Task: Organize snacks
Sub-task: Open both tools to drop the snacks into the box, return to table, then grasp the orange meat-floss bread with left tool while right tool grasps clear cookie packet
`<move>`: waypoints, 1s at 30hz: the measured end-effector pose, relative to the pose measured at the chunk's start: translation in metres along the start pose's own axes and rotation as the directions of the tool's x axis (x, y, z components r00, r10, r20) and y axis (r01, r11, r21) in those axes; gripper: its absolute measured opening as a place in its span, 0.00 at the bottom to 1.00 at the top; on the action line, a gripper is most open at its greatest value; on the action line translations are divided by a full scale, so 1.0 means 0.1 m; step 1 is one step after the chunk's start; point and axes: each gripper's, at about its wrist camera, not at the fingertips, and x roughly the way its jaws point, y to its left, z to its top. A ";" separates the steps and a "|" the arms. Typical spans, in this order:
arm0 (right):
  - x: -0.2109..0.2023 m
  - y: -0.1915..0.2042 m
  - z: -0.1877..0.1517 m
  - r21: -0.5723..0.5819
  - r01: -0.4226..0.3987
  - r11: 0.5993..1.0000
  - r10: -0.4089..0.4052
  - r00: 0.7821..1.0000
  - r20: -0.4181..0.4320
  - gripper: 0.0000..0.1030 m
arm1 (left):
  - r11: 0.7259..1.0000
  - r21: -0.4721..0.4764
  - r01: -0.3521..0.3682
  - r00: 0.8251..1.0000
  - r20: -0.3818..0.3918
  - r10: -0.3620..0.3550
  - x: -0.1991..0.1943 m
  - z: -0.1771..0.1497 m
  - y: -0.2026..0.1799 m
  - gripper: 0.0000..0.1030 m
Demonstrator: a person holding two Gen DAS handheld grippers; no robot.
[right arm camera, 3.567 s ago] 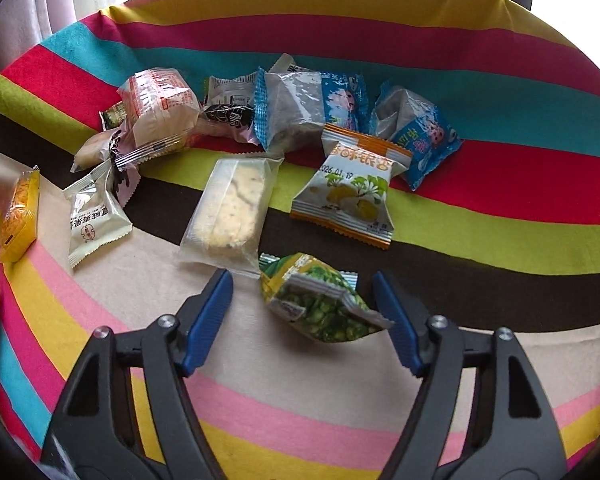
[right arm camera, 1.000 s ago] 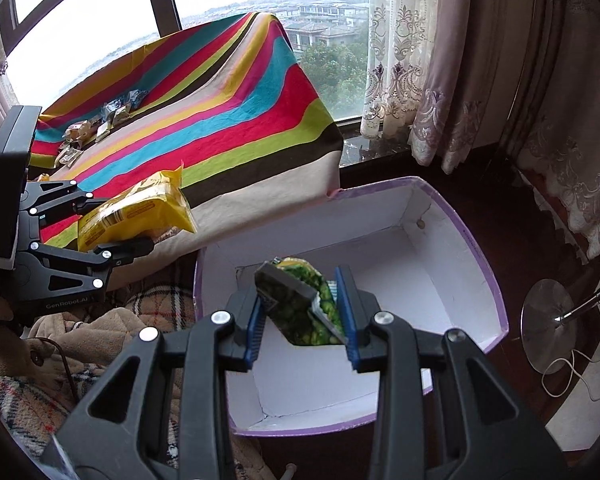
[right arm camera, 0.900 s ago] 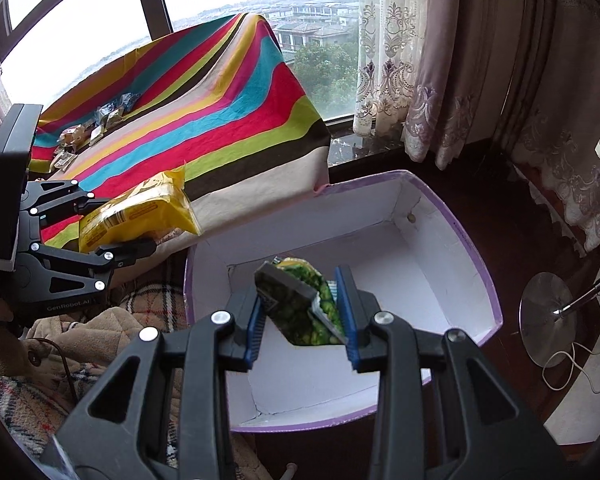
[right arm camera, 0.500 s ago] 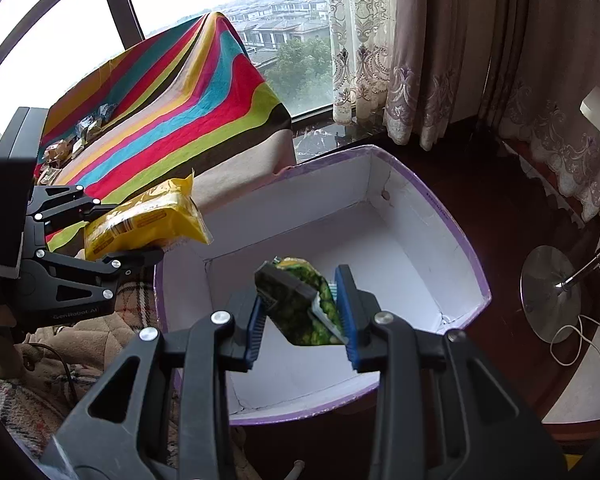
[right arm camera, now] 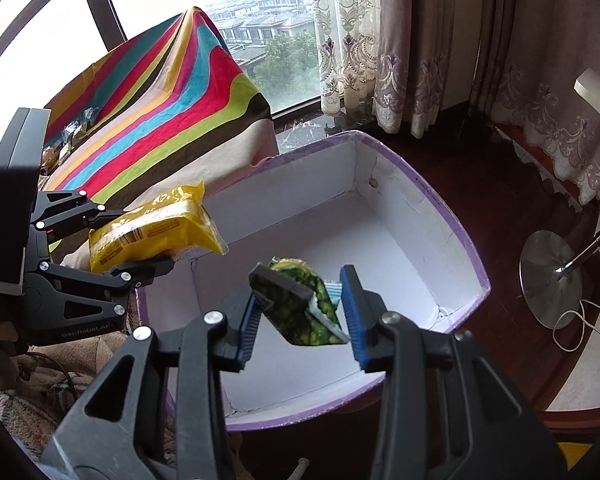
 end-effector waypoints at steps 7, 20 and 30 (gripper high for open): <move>-0.10 0.22 0.13 -0.065 0.060 0.996 -0.059 0.998 0.029 0.71 | 0.991 -0.133 0.028 0.993 0.120 -0.012 -0.32 -0.16 0.40 0.65; 0.29 1.99 0.74 -0.409 -0.099 0.907 0.126 0.991 0.041 0.72 | 0.614 -0.774 -0.154 0.933 0.091 0.349 -1.10 -2.22 2.70 0.80; 1.53 4.34 1.28 -0.573 -0.361 0.736 0.359 0.925 -0.122 0.76 | 0.172 -0.919 -0.355 0.849 -0.240 0.470 -1.18 -3.83 3.79 0.80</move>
